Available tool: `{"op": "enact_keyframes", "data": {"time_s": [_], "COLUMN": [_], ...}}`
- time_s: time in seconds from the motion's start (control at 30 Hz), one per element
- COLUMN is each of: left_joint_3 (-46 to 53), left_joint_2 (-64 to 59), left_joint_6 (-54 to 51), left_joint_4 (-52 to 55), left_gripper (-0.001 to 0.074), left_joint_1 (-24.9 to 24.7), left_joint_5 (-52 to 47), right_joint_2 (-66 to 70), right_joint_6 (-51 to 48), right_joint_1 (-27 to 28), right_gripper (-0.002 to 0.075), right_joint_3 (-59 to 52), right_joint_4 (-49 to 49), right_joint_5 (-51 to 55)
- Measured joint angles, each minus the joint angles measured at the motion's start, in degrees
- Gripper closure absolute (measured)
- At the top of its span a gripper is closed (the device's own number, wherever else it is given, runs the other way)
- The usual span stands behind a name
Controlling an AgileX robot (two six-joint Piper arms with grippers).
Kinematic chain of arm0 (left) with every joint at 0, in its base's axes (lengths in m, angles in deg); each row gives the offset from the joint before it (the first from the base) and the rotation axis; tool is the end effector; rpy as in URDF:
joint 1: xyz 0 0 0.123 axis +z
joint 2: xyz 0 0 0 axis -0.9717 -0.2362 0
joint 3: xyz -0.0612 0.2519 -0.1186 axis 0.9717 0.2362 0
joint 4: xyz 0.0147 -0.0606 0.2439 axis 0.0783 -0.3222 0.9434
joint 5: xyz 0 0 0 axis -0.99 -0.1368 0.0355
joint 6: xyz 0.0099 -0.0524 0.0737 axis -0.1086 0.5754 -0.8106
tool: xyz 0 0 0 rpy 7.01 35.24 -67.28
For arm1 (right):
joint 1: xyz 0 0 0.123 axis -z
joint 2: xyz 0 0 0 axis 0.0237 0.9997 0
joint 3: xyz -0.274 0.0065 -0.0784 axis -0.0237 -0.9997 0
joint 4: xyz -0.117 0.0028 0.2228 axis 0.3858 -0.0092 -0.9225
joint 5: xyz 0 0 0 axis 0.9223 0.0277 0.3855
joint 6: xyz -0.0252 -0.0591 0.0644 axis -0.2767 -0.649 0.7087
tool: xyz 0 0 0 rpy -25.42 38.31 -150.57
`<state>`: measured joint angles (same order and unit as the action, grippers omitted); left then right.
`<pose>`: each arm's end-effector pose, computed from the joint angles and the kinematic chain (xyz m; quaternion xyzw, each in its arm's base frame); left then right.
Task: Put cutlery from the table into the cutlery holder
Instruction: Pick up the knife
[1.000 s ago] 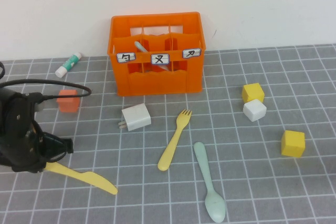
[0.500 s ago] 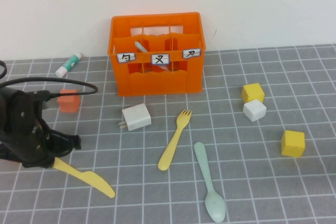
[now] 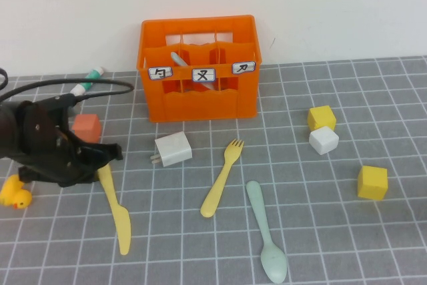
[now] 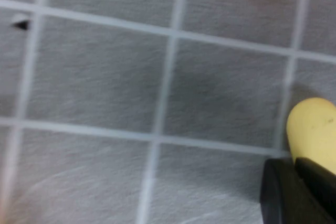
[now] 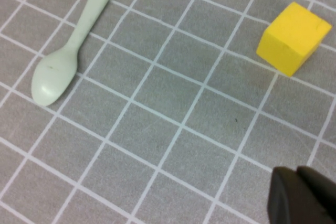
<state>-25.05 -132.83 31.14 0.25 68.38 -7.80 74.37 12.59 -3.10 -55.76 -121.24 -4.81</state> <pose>0.3421 -0.0517 0.1801 -0.1236 0.9608 -0.0862 0.2327 0.1521 0.0348 0.2472 -0.2354 0.8938 0.0985 0.3689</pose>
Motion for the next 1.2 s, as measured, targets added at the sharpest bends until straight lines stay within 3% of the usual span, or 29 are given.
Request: {"op": "enact_keyframes", "data": {"time_s": [0.23,0.5,0.6,0.77,0.87,1.0,1.2], "left_joint_3": [-5.4,-11.5,-11.3,-9.2,-9.0,-9.0,-8.9], "left_joint_2": [-0.5,-0.5,-0.4,2.8,5.1,5.1,2.5], "left_joint_6": [-5.5,-5.2,1.5,23.6,31.6,34.1,37.4], "left_joint_4": [-9.0,-6.2,0.6,21.2,27.7,28.2,28.2], "left_gripper": [0.0717,0.0717,0.0717,0.0717,0.0717,0.0717,0.0717], "left_joint_1": [0.0,-2.9,-7.5,-18.5,-22.4,-23.2,-20.1], "left_joint_5": [-5.5,-16.9,-19.1,-19.5,-19.9,-20.8,-20.6], "right_joint_2": [0.0,0.0,0.0,0.0,0.0,0.0,0.0], "right_joint_6": [-0.6,-1.3,-1.5,-2.0,-2.3,-2.4,-2.5], "right_joint_1": [0.0,0.0,0.0,0.0,0.0,0.0,0.0], "right_gripper": [0.0729,0.0729,0.0729,0.0729,0.0729,0.0729,0.0729], "right_joint_3": [0.0,0.0,0.0,0.0,0.0,0.0,0.0], "right_joint_4": [-0.2,-1.0,-1.0,-1.0,-1.2,-2.0,-2.7], "right_joint_5": [0.0,-0.2,-0.2,-0.1,-0.1,-0.1,-0.1]}}
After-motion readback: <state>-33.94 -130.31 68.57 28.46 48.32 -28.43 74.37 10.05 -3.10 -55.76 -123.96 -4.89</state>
